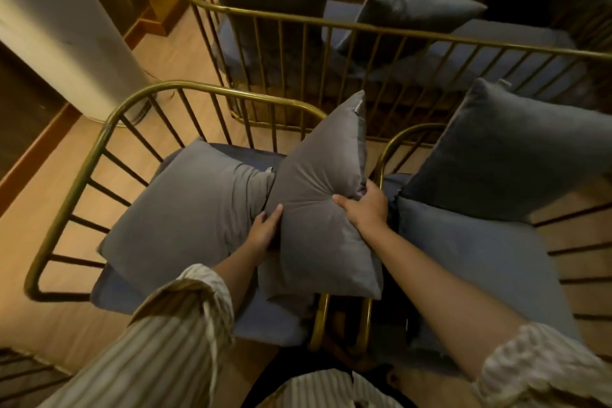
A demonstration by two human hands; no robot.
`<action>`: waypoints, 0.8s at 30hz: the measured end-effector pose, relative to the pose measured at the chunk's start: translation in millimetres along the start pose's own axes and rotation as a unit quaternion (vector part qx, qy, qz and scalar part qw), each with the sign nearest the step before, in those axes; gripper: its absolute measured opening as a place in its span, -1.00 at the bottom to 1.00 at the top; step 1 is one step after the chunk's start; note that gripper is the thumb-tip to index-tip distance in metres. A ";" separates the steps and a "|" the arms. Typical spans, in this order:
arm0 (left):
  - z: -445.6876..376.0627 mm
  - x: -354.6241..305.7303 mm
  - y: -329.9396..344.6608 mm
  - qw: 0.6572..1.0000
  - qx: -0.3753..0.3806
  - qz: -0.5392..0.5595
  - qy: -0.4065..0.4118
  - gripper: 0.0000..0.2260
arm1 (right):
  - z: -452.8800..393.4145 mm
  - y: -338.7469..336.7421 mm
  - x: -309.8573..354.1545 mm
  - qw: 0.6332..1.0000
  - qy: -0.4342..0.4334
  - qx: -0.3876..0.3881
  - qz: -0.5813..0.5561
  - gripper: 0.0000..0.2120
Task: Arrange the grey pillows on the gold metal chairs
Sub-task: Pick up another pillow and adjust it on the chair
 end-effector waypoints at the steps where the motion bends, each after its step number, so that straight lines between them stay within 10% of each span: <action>1: 0.2 -4.0 2.1 1.000 0.003 0.001 0.003 -0.23 | -0.3 -7.4 -1.9 1.000 -0.001 0.001 -0.017 -0.40; 16: 8.8 -2.7 20.3 0.999 -0.016 -0.001 0.038 0.15 | -8.7 -143.8 -114.5 0.984 0.014 0.064 -0.163 -0.24; 24: 41.3 17.4 75.1 0.998 -0.011 0.026 0.052 -0.05 | -0.6 -213.8 -211.4 0.974 0.058 0.119 -0.185 -0.20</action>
Point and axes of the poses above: each hand's wrist, its own z-axis away from the middle knuckle, its own y-axis out of the palm, x = y × z, the point moved 6 cm from there along -z, towards the middle knuckle, and after that the axes turned 3 degrees about z, right-handed, at the moved point
